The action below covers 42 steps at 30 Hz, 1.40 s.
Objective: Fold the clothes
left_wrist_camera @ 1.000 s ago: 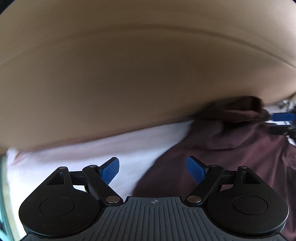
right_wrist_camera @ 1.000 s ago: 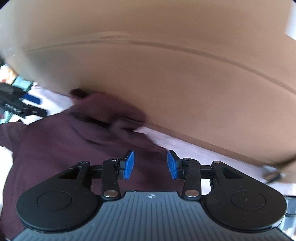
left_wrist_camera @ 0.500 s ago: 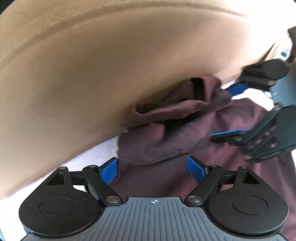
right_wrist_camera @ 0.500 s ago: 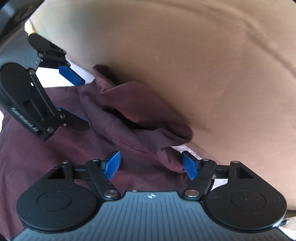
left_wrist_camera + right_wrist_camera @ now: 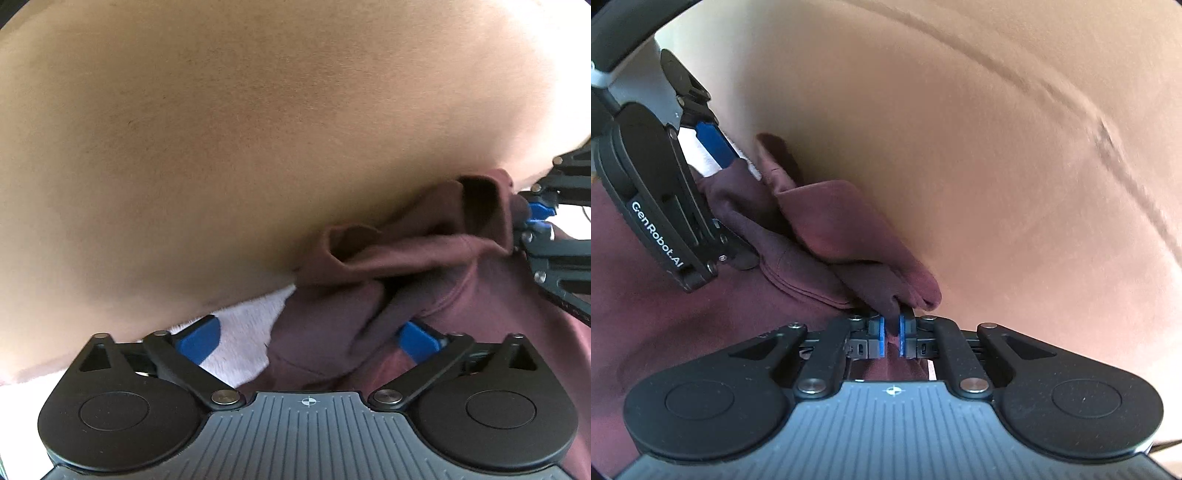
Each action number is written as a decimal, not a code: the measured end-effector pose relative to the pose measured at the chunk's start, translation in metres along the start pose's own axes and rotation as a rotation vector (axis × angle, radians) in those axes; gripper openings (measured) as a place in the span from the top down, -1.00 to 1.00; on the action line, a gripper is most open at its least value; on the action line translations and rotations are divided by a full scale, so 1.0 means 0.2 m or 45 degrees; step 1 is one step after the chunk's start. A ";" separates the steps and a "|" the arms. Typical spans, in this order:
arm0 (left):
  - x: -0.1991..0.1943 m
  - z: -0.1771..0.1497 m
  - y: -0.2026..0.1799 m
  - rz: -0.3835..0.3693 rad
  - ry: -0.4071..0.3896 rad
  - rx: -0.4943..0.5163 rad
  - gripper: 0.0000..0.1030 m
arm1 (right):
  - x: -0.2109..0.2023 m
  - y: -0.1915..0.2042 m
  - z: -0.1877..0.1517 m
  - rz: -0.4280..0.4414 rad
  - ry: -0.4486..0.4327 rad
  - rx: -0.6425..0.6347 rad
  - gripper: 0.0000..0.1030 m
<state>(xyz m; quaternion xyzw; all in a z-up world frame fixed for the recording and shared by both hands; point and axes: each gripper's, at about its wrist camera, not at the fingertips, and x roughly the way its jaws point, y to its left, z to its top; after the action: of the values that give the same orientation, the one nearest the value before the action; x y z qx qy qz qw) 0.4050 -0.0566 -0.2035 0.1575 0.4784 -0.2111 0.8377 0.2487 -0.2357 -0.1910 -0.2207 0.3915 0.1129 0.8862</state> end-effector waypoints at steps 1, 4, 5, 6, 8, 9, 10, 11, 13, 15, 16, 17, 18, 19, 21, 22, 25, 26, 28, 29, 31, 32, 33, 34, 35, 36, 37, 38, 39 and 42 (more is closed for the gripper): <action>0.00 0.00 0.01 -0.006 0.002 -0.007 -1.00 | 0.01 -0.02 0.00 0.011 0.016 0.036 0.62; 0.00 0.00 0.05 -0.049 0.026 -0.033 -1.00 | 0.01 -0.09 0.00 0.056 0.062 0.140 0.11; -0.01 0.00 0.06 -0.067 0.038 -0.038 -1.00 | -0.02 -0.11 0.00 0.063 0.053 0.156 0.11; -0.02 0.00 0.08 -0.086 0.049 -0.044 -1.00 | -0.06 -0.15 -0.01 0.067 0.043 0.178 0.11; -0.09 -0.02 0.11 -0.105 0.039 -0.052 -1.00 | -0.17 -0.22 -0.02 0.082 0.020 0.243 0.08; -0.14 -0.04 0.13 -0.107 0.024 -0.052 -1.00 | -0.23 -0.26 -0.04 0.094 0.007 0.280 0.05; -0.20 -0.06 0.15 -0.109 0.007 -0.052 -1.00 | -0.30 -0.29 -0.07 0.101 -0.004 0.308 0.00; -0.25 -0.08 0.18 -0.111 -0.012 -0.059 -1.00 | -0.37 -0.31 -0.10 0.105 -0.014 0.331 -0.02; -0.38 -0.15 0.26 -0.113 -0.055 -0.094 -1.00 | -0.49 -0.34 -0.18 0.098 -0.013 0.361 -0.02; -0.48 -0.19 0.33 -0.076 -0.083 -0.147 -1.00 | -0.58 -0.42 -0.32 0.090 0.001 0.409 -0.02; -0.52 -0.20 0.37 -0.049 -0.092 -0.175 -1.00 | -0.64 -0.45 -0.40 0.088 0.016 0.441 -0.01; -0.56 -0.24 0.42 -0.014 -0.094 -0.211 -1.00 | -0.69 -0.50 -0.49 0.087 0.034 0.476 0.00; -0.58 -0.27 0.43 0.002 -0.081 -0.257 -1.00 | -0.69 -0.49 -0.49 0.096 0.054 0.517 0.00; -0.60 -0.30 0.45 0.018 -0.068 -0.303 -1.00 | -0.70 -0.47 -0.51 0.111 0.073 0.573 0.00; -0.62 -0.36 0.49 0.032 -0.029 -0.400 -1.00 | -0.72 -0.44 -0.63 0.147 0.098 0.734 0.02; -0.61 -0.37 0.53 0.028 -0.010 -0.436 -1.00 | -0.73 -0.42 -0.69 0.165 0.103 0.811 0.05; -0.62 -0.41 0.61 0.044 0.015 -0.466 -1.00 | -0.66 -0.28 -0.77 0.215 0.129 0.954 0.06; -0.62 -0.42 0.63 0.051 0.019 -0.464 -1.00 | -0.57 -0.19 -0.75 0.224 0.141 0.966 0.06; -0.56 -0.39 0.62 0.040 0.037 -0.439 -1.00 | -0.54 -0.13 -0.75 0.234 0.157 0.963 0.06; -0.54 -0.36 0.62 0.040 0.048 -0.430 -1.00 | -0.52 -0.09 -0.74 0.240 0.160 0.948 0.06; -0.47 -0.32 0.60 0.005 0.060 -0.393 -1.00 | -0.54 -0.05 -0.73 0.239 0.161 0.904 0.06; -0.43 -0.30 0.59 -0.017 0.063 -0.373 -1.00 | -0.54 -0.03 -0.73 0.241 0.159 0.887 0.06; -0.39 -0.28 0.57 -0.024 0.056 -0.349 -1.00 | -0.54 -0.01 -0.73 0.245 0.160 0.877 0.06; -0.36 -0.27 0.56 -0.030 0.050 -0.324 -1.00 | -0.55 0.00 -0.73 0.249 0.163 0.868 0.06; -0.33 -0.24 0.55 -0.027 0.049 -0.296 -1.00 | -0.56 0.01 -0.73 0.253 0.168 0.861 0.06; -0.30 -0.22 0.53 -0.024 0.048 -0.267 -1.00 | -0.56 0.02 -0.73 0.253 0.173 0.857 0.06; -0.27 -0.20 0.51 -0.022 0.049 -0.239 -1.00 | -0.57 0.02 -0.73 0.247 0.178 0.849 0.05; -0.23 -0.19 0.49 -0.020 0.070 -0.211 -1.00 | -0.60 0.02 -0.73 0.241 0.182 0.835 0.05; -0.20 -0.18 0.48 -0.017 0.092 -0.185 -0.99 | -0.63 0.02 -0.74 0.235 0.183 0.823 0.04; -0.15 -0.19 0.45 -0.019 0.112 -0.170 -0.92 | -0.65 0.02 -0.73 0.225 0.184 0.817 -0.02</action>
<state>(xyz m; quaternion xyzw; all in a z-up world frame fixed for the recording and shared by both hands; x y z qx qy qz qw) 0.4084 0.0453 -0.1901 0.1068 0.5288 -0.1780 0.8229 0.0663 -0.3069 -0.1833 0.0965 0.4865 0.0445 0.8672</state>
